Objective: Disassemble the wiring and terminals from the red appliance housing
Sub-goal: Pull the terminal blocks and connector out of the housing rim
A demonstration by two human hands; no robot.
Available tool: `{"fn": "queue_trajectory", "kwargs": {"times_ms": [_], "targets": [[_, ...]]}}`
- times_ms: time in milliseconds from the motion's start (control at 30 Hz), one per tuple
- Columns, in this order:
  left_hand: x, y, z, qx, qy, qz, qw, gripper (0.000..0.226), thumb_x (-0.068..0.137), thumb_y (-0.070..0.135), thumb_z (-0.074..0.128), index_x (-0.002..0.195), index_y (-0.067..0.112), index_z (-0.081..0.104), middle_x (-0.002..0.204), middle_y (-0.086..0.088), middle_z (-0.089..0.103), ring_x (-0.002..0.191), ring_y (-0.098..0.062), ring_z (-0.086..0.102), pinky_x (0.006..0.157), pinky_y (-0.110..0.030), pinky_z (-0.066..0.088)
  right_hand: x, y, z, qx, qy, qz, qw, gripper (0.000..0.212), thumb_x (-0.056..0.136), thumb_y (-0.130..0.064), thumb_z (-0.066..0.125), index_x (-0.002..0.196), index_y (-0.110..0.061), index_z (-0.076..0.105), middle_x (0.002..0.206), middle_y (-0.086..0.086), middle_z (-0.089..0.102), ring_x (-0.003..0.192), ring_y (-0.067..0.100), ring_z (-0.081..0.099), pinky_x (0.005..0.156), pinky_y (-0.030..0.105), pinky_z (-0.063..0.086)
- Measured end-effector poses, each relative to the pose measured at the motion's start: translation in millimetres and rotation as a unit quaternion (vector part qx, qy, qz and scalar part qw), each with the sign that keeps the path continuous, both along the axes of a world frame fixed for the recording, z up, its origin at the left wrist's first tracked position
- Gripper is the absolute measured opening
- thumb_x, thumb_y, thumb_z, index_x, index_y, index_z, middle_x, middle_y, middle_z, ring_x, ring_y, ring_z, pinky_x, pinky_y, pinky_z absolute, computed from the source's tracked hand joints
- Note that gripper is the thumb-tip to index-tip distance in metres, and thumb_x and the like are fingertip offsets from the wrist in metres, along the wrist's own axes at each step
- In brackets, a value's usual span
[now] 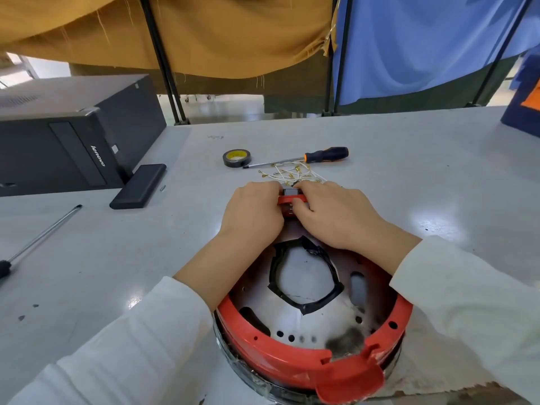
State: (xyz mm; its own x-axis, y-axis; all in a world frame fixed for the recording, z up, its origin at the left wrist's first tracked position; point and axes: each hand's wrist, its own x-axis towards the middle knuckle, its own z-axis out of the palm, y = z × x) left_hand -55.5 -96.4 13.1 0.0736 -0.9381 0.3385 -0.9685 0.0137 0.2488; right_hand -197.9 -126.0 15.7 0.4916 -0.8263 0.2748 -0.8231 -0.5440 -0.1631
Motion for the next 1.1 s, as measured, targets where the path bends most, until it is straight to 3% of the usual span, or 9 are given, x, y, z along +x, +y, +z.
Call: {"fn": "queue_trajectory", "kwargs": {"times_ms": [100,300,467,633,700,767,867,967,1100], "targets": [[-1,1,0,-0.01,0.018,0.005,1.0,0.028,0.083,0.014,0.048,0.105,0.02,0.064,0.099,-0.008,0.068,0.09,-0.031,0.06,0.066,-0.03,0.039,0,-3,3,0.039,-0.017,-0.005,0.999,0.041,0.096,-0.052,0.023,0.107,-0.026,0.053,0.098,-0.005,0.058,0.104,0.022,0.052,0.076,0.039,0.038],[-3,3,4,-0.004,0.044,-0.004,0.999,0.03,0.082,0.013,0.049,0.106,0.024,0.064,0.097,-0.005,0.069,0.09,-0.028,0.06,0.064,-0.027,0.034,2,-19,12,0.219,-0.155,-0.013,0.963,0.02,0.094,-0.045,0.049,0.094,-0.028,0.059,0.081,-0.012,0.063,0.084,0.013,0.057,0.075,0.031,0.042],[-1,4,5,-0.005,0.084,-0.015,0.996,0.035,0.084,0.015,0.052,0.115,0.027,0.063,0.106,0.0,0.069,0.099,-0.024,0.059,0.076,-0.027,0.04,7,-29,21,0.313,-0.292,-0.014,0.904,0.014,0.085,-0.024,0.071,0.095,-0.017,0.065,0.084,-0.009,0.059,0.079,0.004,0.056,0.06,0.005,0.04],[0,5,4,0.006,0.078,-0.007,0.997,0.034,0.087,0.019,0.051,0.119,0.025,0.061,0.113,-0.002,0.066,0.107,-0.025,0.058,0.082,-0.029,0.043,-1,-43,28,0.276,-0.381,-0.054,0.881,0.038,0.084,-0.011,0.071,0.118,-0.011,0.056,0.102,0.005,0.06,0.084,0.017,0.061,0.06,0.017,0.051],[-1,5,3,0.014,0.062,-0.009,0.998,0.032,0.086,0.017,0.052,0.114,0.026,0.063,0.111,-0.002,0.067,0.104,-0.025,0.058,0.08,-0.029,0.043,-10,-51,33,0.229,-0.302,-0.053,0.924,0.039,0.084,-0.009,0.07,0.12,-0.009,0.054,0.099,0.002,0.055,0.08,0.019,0.06,0.06,0.026,0.054],[-1,5,4,0.02,0.058,-0.01,0.998,0.029,0.086,0.018,0.052,0.111,0.027,0.063,0.108,-0.002,0.067,0.102,-0.025,0.058,0.078,-0.029,0.042,-20,-59,34,0.197,-0.13,-0.044,0.971,0.037,0.085,-0.012,0.069,0.119,-0.009,0.056,0.103,0.003,0.057,0.065,0.016,0.059,0.051,0.021,0.051],[-1,5,4,0.018,0.066,-0.006,0.998,0.03,0.087,0.018,0.052,0.114,0.029,0.062,0.11,-0.001,0.066,0.103,-0.024,0.058,0.078,-0.028,0.042,-22,-69,26,0.205,0.033,-0.034,0.978,0.036,0.087,-0.01,0.06,0.123,-0.011,0.058,0.112,0.008,0.063,0.054,0.014,0.059,0.044,0.017,0.045],[-1,5,3,0.02,0.054,-0.01,0.998,0.027,0.087,0.018,0.052,0.11,0.027,0.063,0.106,-0.002,0.067,0.1,-0.025,0.058,0.075,-0.028,0.041,-16,-77,16,0.21,0.062,-0.029,0.975,0.039,0.089,-0.005,0.053,0.127,-0.013,0.055,0.122,0.006,0.058,0.088,0.023,0.063,0.061,0.026,0.05],[-1,5,4,0.021,0.038,-0.013,0.999,0.021,0.087,0.018,0.051,0.105,0.022,0.062,0.102,-0.005,0.066,0.095,-0.027,0.058,0.068,-0.027,0.037,-10,-87,6,0.186,0.051,-0.039,0.98,0.042,0.088,-0.005,0.057,0.129,-0.012,0.053,0.127,0.007,0.056,0.109,0.022,0.056,0.081,0.025,0.044]]}}
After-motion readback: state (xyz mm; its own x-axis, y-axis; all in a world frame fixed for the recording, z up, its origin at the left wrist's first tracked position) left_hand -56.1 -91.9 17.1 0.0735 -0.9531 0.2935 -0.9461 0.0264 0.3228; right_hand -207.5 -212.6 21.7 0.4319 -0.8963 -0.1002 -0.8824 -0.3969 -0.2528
